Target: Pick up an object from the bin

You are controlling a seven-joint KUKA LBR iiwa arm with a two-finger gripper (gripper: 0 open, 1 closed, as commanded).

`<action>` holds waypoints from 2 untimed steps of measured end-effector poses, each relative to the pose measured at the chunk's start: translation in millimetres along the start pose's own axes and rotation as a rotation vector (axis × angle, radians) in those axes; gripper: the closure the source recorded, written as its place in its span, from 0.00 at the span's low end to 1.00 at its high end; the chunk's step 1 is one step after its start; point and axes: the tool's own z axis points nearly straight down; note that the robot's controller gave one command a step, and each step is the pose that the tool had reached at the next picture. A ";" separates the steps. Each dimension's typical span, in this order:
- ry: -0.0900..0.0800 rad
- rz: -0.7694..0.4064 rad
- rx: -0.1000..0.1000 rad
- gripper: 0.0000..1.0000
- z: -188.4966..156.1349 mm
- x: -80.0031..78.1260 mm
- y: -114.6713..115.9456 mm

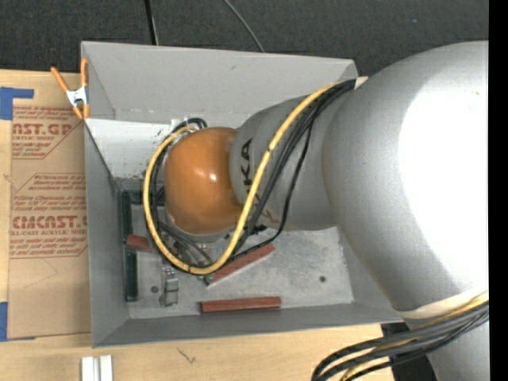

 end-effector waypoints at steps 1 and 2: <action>0.004 0.068 -0.001 0.00 30.9 -34.7 -30.7; 0.002 0.088 0.000 0.00 31.7 -40.5 -40.1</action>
Offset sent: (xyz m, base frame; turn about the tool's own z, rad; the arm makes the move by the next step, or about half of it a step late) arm 0.0088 -0.0052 0.0934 -0.2651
